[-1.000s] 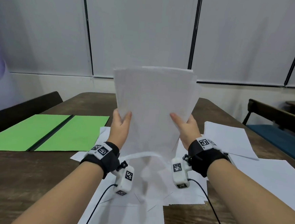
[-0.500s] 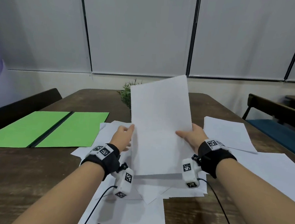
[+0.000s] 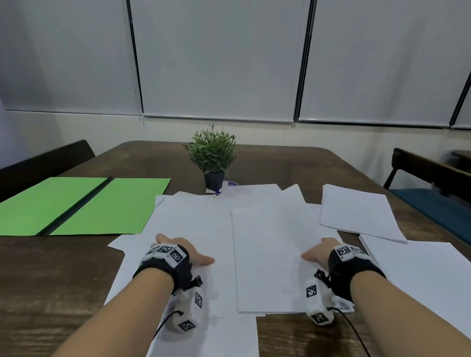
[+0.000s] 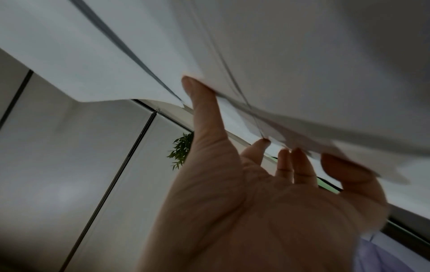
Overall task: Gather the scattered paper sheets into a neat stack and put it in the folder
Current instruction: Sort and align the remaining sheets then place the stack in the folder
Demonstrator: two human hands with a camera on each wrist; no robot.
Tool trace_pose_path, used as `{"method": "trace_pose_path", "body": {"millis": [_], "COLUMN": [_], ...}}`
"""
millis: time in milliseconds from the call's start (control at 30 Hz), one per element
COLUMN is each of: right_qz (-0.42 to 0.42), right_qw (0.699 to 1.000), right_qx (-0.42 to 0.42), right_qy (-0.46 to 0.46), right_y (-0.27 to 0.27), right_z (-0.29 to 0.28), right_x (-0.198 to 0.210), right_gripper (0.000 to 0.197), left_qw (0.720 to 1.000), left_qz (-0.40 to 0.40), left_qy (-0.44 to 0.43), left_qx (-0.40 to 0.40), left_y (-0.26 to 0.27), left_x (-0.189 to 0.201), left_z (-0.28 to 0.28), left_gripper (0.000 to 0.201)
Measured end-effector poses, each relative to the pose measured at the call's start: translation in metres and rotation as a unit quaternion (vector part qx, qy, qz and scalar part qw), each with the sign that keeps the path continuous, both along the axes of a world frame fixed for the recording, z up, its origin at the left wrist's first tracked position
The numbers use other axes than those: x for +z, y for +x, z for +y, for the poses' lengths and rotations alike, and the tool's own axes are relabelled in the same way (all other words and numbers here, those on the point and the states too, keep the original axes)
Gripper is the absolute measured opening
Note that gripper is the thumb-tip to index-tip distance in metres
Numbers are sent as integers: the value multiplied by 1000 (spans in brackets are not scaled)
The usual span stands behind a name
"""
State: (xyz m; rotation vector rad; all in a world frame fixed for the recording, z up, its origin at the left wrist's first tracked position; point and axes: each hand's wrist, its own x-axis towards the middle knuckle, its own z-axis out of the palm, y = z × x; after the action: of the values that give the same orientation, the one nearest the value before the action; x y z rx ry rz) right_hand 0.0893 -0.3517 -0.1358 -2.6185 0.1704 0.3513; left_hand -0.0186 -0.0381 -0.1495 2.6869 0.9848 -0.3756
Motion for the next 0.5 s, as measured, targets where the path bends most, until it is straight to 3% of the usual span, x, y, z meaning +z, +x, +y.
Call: {"method": "trace_pose_path", "body": {"millis": [133, 267, 367, 500], "right_qz": [10, 18, 27, 26], "right_qw": [999, 998, 998, 996], "right_qx": [-5, -2, 5, 27], "right_qy": [-37, -53, -65, -75], "right_y": [7, 8, 10, 11], "right_z": [1, 4, 4, 2], "right_x": [-4, -4, -6, -6], "right_gripper": [80, 75, 79, 79], "left_qw": [998, 998, 998, 995], "left_qz": [40, 35, 15, -4], "left_qy": [37, 56, 63, 66], "left_qx": [-20, -16, -12, -77], "left_y": [15, 2, 1, 4], "left_x": [-18, -4, -4, -3], "left_z": [7, -1, -1, -1], "left_gripper": [96, 97, 88, 76]}}
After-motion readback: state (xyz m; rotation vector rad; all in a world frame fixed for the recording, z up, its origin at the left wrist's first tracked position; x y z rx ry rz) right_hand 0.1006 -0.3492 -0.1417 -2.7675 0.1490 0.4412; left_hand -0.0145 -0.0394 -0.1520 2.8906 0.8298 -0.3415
